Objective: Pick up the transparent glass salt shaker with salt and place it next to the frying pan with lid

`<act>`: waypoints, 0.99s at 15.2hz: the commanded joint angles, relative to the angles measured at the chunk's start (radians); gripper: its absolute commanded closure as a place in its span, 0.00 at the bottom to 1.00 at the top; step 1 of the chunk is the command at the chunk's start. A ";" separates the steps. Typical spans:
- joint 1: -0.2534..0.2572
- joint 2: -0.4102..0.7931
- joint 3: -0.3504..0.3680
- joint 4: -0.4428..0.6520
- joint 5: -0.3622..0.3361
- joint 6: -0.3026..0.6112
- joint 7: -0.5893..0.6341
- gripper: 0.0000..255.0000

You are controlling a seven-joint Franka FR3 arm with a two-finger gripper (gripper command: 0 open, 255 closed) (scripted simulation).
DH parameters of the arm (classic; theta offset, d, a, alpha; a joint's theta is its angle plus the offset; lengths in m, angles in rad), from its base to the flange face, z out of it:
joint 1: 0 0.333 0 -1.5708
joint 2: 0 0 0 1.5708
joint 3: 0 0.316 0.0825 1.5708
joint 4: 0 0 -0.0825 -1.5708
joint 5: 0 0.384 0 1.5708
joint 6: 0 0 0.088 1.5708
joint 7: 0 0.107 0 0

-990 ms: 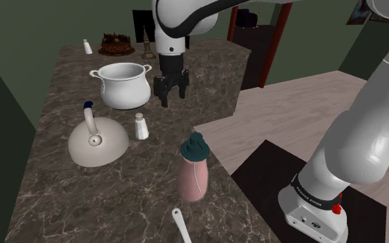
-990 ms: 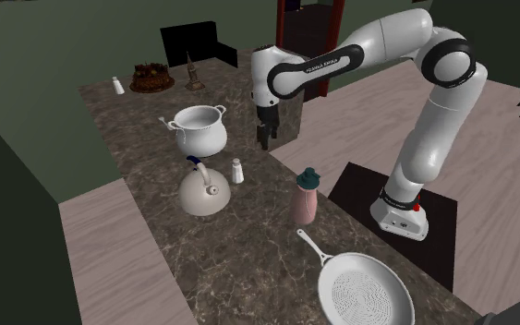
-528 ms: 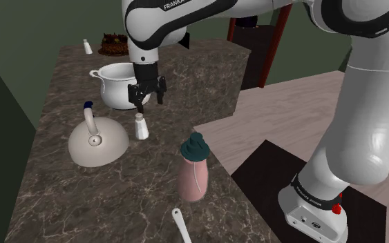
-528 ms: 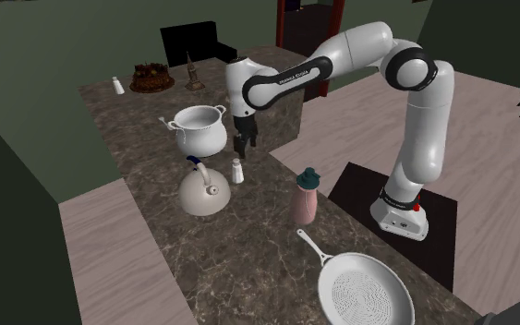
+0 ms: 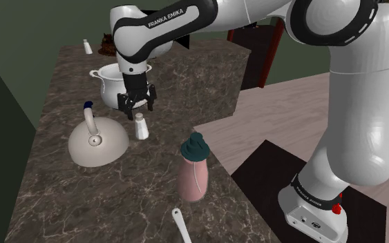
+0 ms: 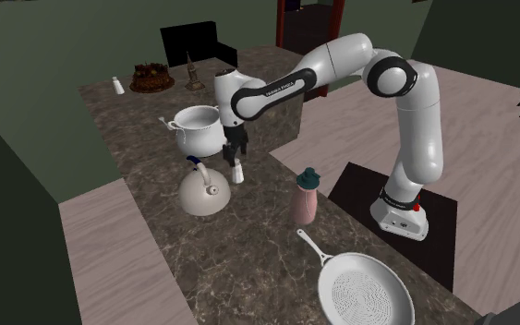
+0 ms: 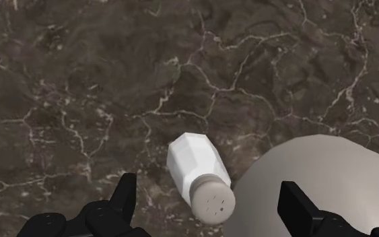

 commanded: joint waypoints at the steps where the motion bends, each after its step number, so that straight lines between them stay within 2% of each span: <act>1: 0.003 0.009 0.000 -0.014 -0.002 0.023 0.003 0.00; 10: 0.004 0.014 0.000 -0.028 -0.003 0.042 0.004 0.00; 11: 0.004 0.014 0.000 -0.028 -0.003 0.042 0.004 1.00; 15: 0.004 0.014 0.000 -0.028 -0.003 0.042 0.004 1.00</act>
